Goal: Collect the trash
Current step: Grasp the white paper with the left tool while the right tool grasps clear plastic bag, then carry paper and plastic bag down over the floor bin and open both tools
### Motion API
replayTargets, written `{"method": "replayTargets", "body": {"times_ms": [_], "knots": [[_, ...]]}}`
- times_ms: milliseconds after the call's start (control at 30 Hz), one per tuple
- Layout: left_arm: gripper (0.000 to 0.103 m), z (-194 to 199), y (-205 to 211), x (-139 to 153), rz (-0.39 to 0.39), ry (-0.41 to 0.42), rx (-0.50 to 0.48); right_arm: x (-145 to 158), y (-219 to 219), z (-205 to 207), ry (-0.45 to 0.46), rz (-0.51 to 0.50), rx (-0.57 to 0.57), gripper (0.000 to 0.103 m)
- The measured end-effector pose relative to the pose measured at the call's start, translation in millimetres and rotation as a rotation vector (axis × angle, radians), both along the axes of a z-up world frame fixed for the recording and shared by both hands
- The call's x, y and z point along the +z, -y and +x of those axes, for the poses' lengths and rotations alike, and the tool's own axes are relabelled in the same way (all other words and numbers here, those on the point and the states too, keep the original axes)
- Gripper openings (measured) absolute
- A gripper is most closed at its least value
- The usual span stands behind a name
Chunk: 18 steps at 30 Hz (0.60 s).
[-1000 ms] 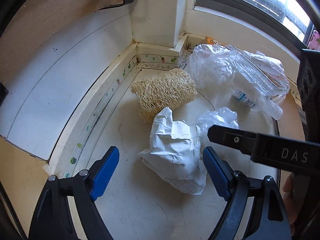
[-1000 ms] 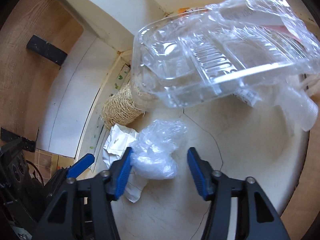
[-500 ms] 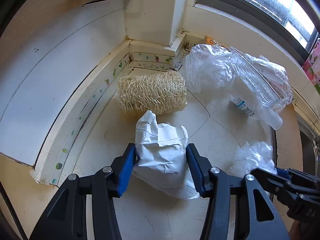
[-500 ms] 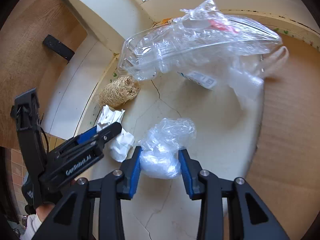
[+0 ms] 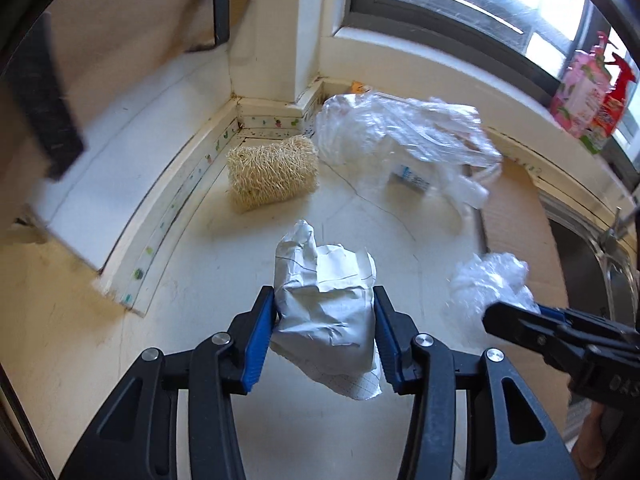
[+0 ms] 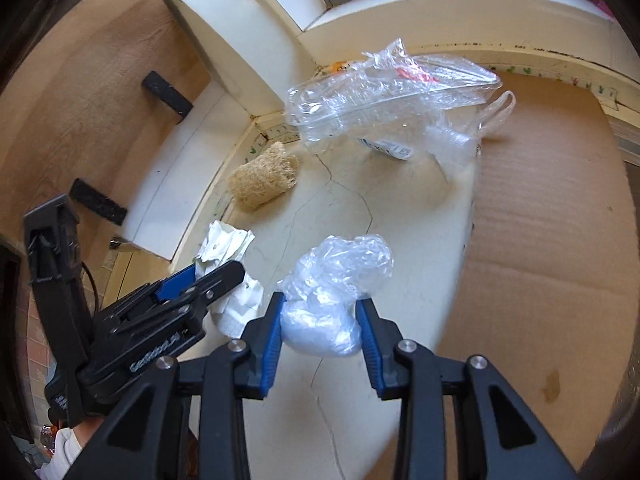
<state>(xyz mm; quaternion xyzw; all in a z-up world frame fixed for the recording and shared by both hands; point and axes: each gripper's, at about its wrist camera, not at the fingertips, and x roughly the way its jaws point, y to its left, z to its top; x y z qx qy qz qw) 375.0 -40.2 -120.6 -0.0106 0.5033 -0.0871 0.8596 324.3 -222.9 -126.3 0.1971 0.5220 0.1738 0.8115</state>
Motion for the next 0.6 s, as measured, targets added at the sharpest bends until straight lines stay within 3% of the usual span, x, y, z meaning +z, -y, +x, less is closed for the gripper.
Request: {"method": "replayTargets", "body": {"times_ms": [333, 600], "knots": [[0.045, -132.0, -33.1, 69.6, -0.039, 0.065, -0.077, 54.9, -33.1, -112.6, 0.077, -0.021, -0.027, 0.035], [0.045, -235.3, -74.0, 92.4, -0.066, 0.100, -0.106, 71.7, -82.8, -212.8, 0.094, -0.061, -0.008, 0.035]]}}
